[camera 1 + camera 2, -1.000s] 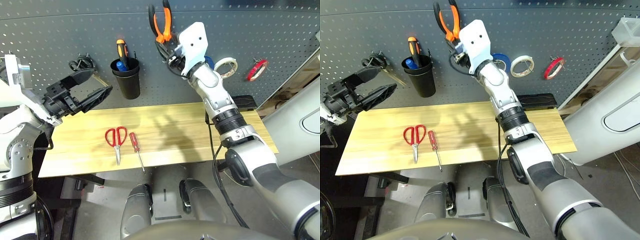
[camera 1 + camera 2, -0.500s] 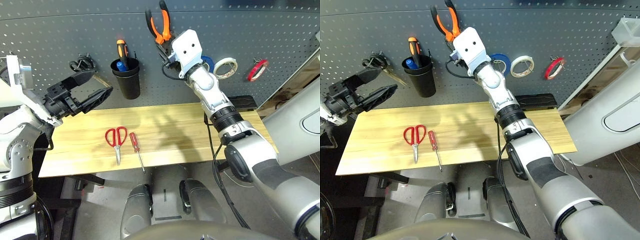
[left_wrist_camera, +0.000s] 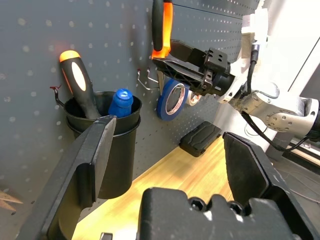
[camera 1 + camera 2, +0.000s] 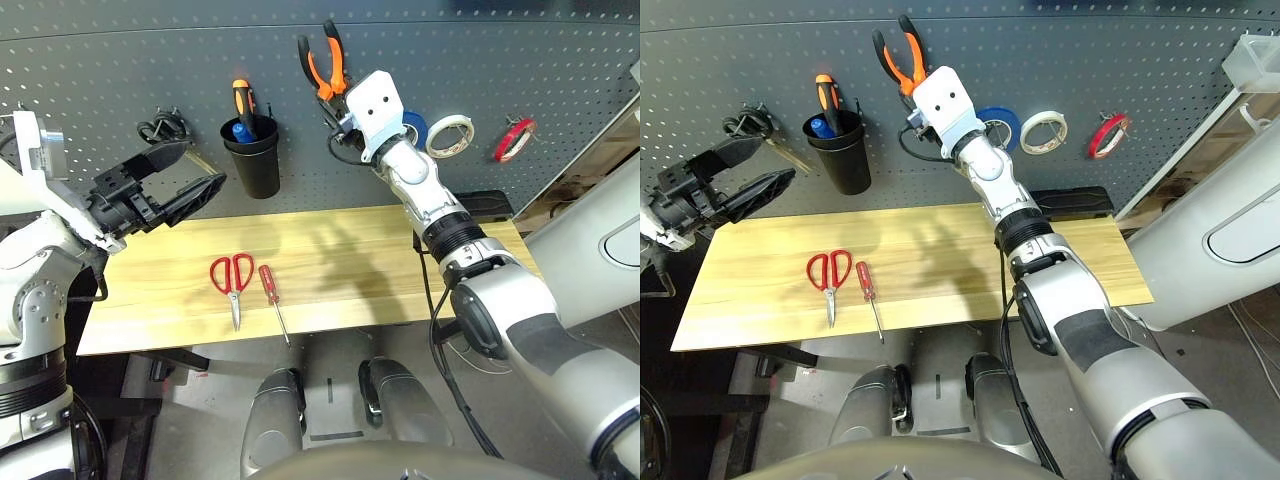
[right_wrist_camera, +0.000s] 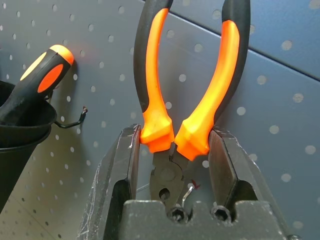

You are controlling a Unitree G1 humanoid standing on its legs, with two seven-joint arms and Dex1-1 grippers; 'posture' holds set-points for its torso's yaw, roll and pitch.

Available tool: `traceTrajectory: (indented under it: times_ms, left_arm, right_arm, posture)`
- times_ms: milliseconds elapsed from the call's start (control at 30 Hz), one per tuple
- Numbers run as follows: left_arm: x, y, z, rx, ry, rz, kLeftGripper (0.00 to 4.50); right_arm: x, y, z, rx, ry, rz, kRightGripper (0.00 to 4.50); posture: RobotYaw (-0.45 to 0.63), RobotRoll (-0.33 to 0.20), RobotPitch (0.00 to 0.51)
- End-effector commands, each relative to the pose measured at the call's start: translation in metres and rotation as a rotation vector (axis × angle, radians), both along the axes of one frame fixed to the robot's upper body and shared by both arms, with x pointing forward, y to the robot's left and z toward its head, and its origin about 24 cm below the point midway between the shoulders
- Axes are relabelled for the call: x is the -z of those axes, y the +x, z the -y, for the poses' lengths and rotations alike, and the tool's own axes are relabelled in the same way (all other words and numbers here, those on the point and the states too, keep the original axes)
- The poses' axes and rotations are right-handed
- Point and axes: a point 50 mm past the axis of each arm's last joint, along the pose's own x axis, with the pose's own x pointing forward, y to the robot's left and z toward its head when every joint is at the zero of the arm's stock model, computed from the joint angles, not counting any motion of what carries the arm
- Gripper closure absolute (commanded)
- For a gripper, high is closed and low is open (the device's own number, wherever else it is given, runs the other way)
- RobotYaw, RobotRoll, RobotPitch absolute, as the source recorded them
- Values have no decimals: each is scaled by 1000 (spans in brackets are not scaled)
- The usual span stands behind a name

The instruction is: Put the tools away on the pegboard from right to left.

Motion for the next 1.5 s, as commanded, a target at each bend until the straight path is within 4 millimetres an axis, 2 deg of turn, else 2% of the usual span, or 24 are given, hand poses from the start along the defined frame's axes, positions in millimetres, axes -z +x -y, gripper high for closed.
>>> traceTrajectory:
  times_ms: [33, 1133, 1500]
  left_arm:
    - [2, -3, 3, 11, -6, -8, 0]
    - [5, -1, 11, 33, -22, -15, 0]
    - [6, 0, 12, 35, -26, -19, 0]
  right_arm:
    - [-3, 3, 6, 22, 12, 5, 2413]
    - [38, 6, 19, 78, -31, -179, 2414]
    - [44, 5, 21, 85, -35, -200, 2414]
  posture:
    - [40, 0, 107]
    - [36, 0, 109]
    - [34, 0, 112]
